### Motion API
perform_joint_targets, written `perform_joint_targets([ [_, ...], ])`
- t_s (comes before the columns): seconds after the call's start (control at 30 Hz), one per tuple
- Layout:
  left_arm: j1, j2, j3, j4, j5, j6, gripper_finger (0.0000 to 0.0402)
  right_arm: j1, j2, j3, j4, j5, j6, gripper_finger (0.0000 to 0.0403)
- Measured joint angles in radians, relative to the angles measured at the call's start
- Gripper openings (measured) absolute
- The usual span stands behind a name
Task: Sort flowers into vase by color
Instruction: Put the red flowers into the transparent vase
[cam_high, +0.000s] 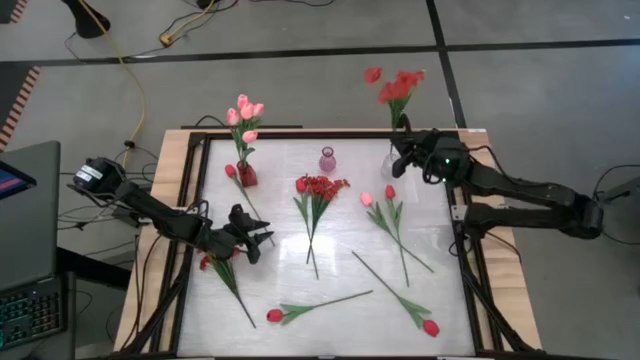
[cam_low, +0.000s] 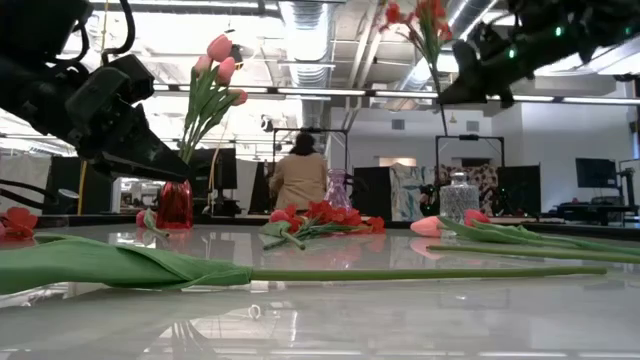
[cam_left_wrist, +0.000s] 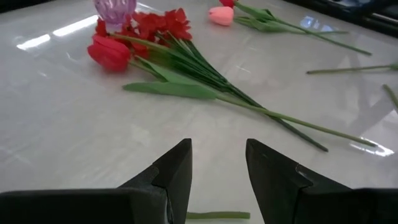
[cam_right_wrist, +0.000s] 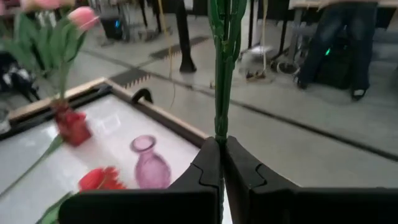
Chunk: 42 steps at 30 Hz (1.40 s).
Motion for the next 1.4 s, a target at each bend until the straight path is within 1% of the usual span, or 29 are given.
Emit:
perform_joint_targets([
  [0.13, 0.0, 0.0, 0.0, 0.0, 0.002, -0.002, 0.0139, -0.03, 0.0, -0.107, 0.184, -0.002, -0.03, 0.003],
  [0.27, 0.0, 0.0, 0.0, 0.0, -0.009, -0.007, 0.0139, -0.034, -0.001, -0.184, 0.294, 0.005, -0.03, 0.0029],
  [0.4, 0.0, 0.0, 0.0, 0.0, -0.03, -0.011, 0.0139, -0.033, -0.002, -0.23, 0.294, 0.05, -0.013, 0.0029],
  [0.5, 0.0, 0.0, 0.0, 0.0, -0.031, -0.011, 0.0139, -0.033, -0.002, -0.247, 0.305, 0.059, -0.009, 0.0029],
  [0.63, 0.0, 0.0, 0.0, 0.0, -0.032, -0.006, 0.0139, -0.033, -0.001, -0.277, 0.314, 0.124, -0.029, 0.0029],
  [0.83, 0.0, 0.0, 0.0, 0.001, -0.032, 0.006, 0.0139, -0.033, -0.002, -0.294, 0.341, 0.129, -0.029, 0.0029],
  [0.9, 0.005, 0.0, 0.0, 0.033, -0.003, 0.057, 0.0139, -0.033, -0.002, -0.294, 0.357, 0.13, -0.033, 0.0029],
  [1.0, 0.038, 0.0, 0.002, 0.127, 0.062, 0.149, 0.0139, -0.033, -0.002, -0.294, 0.372, 0.131, -0.037, 0.0029],
  [1.1, 0.083, 0.0, 0.038, 0.17, 0.082, 0.237, 0.0138, -0.033, 0.0, -0.294, 0.375, 0.131, -0.036, 0.0029],
  [1.23, 0.144, 0.0, 0.096, 0.171, 0.135, 0.349, 0.0139, -0.033, 0.027, -0.294, 0.378, 0.131, -0.029, 0.0029],
  [1.4, 0.197, 0.0, 0.156, 0.173, 0.209, 0.445, 0.0139, -0.033, 0.081, -0.294, 0.404, 0.133, -0.03, 0.0029],
])
